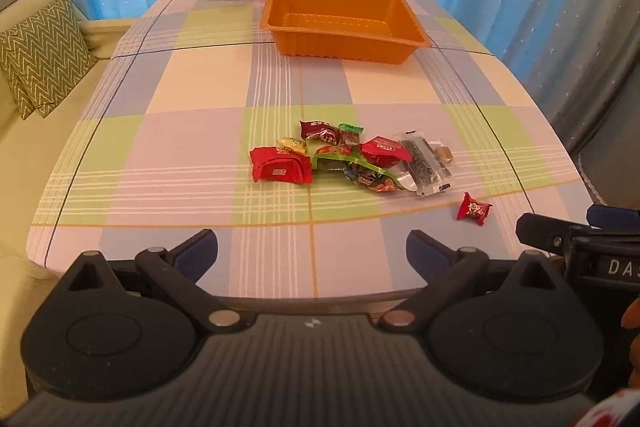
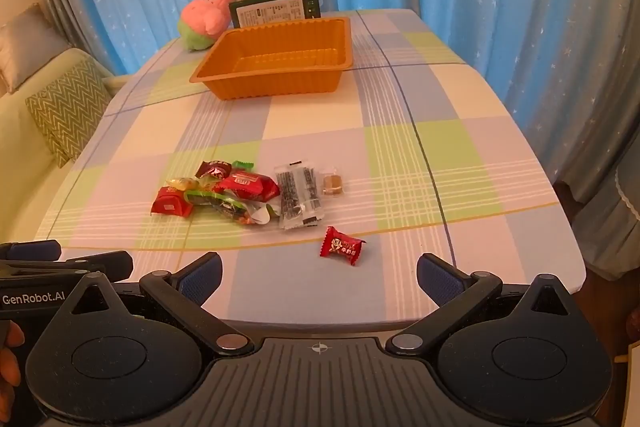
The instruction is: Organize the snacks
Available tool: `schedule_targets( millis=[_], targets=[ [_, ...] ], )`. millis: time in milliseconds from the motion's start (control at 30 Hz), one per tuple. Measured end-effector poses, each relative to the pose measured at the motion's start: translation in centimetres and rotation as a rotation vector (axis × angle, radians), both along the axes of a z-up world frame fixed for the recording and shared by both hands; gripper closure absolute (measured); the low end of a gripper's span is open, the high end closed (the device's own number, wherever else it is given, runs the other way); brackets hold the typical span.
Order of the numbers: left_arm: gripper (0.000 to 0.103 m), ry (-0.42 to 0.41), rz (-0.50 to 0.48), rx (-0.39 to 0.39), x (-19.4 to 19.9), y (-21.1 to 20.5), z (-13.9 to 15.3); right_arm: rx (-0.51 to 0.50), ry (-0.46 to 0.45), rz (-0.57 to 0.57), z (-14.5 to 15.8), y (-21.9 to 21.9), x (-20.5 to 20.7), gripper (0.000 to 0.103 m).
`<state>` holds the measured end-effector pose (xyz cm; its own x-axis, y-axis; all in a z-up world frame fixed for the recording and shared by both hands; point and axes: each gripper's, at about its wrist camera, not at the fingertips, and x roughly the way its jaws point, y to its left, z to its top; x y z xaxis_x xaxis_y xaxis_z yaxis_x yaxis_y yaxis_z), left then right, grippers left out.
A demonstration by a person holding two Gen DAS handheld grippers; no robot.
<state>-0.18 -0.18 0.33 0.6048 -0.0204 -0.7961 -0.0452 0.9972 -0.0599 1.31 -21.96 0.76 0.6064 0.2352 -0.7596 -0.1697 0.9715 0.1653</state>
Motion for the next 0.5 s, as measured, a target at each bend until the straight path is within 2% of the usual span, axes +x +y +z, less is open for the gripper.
schedule_targets(
  millis=[500],
  targets=[
    [0.003, 0.0, 0.0, -0.013, -0.06, -0.02, 0.03, 0.0, -0.002, -0.001, 0.11, 0.13, -0.07, 0.0]
  ],
)
